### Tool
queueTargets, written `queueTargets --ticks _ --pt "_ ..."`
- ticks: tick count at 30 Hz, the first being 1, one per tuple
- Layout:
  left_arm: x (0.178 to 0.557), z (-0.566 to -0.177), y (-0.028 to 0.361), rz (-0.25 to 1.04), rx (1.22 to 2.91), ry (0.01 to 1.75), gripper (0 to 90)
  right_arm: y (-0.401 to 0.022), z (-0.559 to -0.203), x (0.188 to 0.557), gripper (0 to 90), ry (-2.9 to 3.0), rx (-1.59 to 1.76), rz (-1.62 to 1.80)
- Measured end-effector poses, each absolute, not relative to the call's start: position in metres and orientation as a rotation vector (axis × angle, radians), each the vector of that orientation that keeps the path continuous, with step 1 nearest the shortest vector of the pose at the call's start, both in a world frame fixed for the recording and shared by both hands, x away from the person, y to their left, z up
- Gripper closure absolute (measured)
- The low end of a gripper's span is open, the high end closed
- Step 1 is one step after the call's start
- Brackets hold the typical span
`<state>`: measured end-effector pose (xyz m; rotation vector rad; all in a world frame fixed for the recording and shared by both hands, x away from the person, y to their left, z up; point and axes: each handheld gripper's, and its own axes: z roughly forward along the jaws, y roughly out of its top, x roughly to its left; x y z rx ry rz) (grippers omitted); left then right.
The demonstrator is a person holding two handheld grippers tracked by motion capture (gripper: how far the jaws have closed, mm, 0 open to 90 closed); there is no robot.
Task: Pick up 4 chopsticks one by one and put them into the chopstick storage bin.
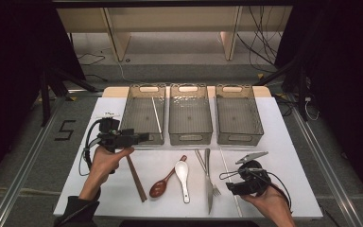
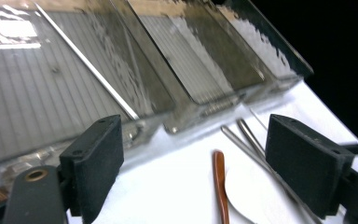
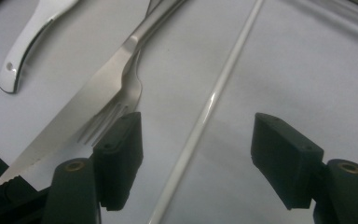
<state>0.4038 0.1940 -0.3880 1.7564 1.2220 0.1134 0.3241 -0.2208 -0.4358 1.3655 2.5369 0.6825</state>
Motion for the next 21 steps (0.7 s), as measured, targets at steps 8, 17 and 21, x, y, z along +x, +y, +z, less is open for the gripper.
queueTargets --ticks 8,17,21 --pt "0.391 -0.403 0.189 0.084 1.774 1.206 17.3 -0.218 -0.44 0.324 40.2 2.571 1.363 0.594" --pt "0.382 -0.413 0.19 0.073 1.768 1.206 17.3 -0.217 -0.443 0.323 48.1 2.617 1.367 0.535" --pt "0.379 -0.416 0.191 0.064 1.769 1.209 17.3 -0.215 -0.445 0.323 51.2 2.634 1.369 0.497"
